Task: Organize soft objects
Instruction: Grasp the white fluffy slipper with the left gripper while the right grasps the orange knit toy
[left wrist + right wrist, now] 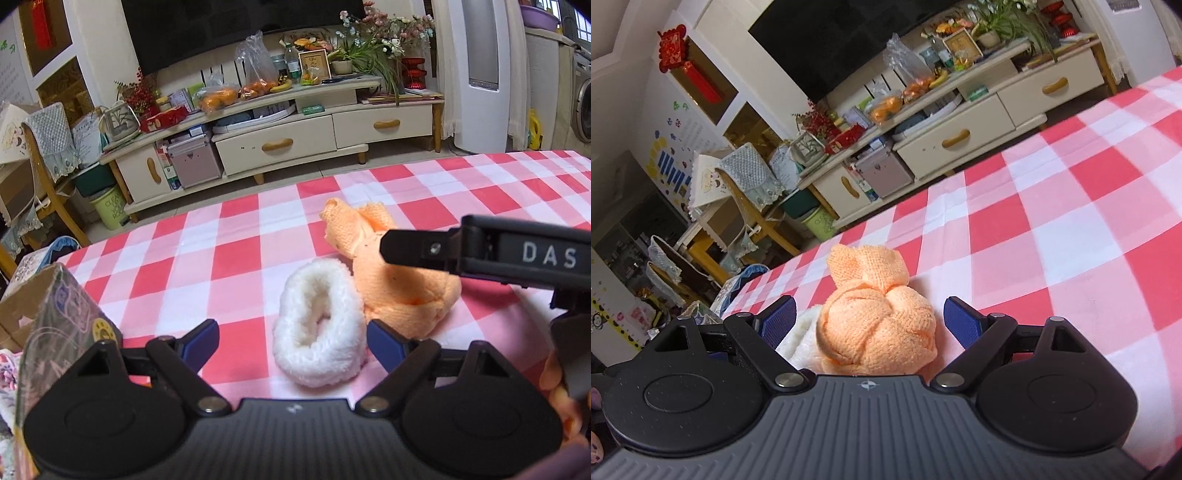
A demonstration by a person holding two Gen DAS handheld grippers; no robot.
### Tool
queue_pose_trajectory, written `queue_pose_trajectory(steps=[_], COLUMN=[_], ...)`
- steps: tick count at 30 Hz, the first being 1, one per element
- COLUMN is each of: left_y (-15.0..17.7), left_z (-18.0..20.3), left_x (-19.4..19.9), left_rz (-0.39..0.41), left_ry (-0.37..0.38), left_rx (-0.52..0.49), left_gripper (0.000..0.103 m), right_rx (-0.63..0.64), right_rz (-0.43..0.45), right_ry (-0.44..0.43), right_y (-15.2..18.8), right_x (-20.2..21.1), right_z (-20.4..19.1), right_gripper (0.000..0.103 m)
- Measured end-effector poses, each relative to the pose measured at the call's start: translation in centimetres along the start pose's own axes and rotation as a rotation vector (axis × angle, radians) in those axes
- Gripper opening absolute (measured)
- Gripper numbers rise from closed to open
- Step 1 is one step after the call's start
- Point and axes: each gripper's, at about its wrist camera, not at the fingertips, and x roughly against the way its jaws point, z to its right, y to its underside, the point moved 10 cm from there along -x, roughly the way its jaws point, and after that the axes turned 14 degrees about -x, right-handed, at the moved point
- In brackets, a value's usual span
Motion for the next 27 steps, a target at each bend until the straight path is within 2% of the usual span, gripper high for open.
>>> queue_pose_trajectory(steps=[7, 11, 14, 18, 21, 27], left_y=[0.3, 0.3, 0.2, 0.2, 0.1, 0.3], left_z=[0.3, 0.3, 0.6, 1.0, 1.1, 1.7], left_x=[-1.5, -2.0, -2.3, -2.2, -2.0, -1.4], left_rz=[-0.021, -0.031, -0.037, -0.04, -0.035, -0.028], left_ry=[0.05, 0.086, 0.108, 0.127, 0.141, 0.179], left_rx=[0.042, 0.093, 0.105, 0.114, 0.116, 0.134], left_gripper=[0.075, 0.061, 0.047, 0.036, 0.031, 0.028], right_rx=[0.017, 0.022, 0.039, 0.073, 0.064, 0.096], right_rz=[-0.024, -0.036, -0.051, -0.05, -0.05, -0.043], right_ry=[0.003, 0.012, 0.004, 0.018, 0.017, 0.04], right_y=[0.5, 0.6, 0.9, 1.1, 0.9, 0.8], right_x=[-0.2, -0.2, -0.2, -0.2, 0.0, 0.7], right_z=[-0.3, -0.2, -0.8, -1.1, -0.9, -0.8], right_gripper=[0.103, 0.102, 0.096, 0.088, 0.086, 0.084])
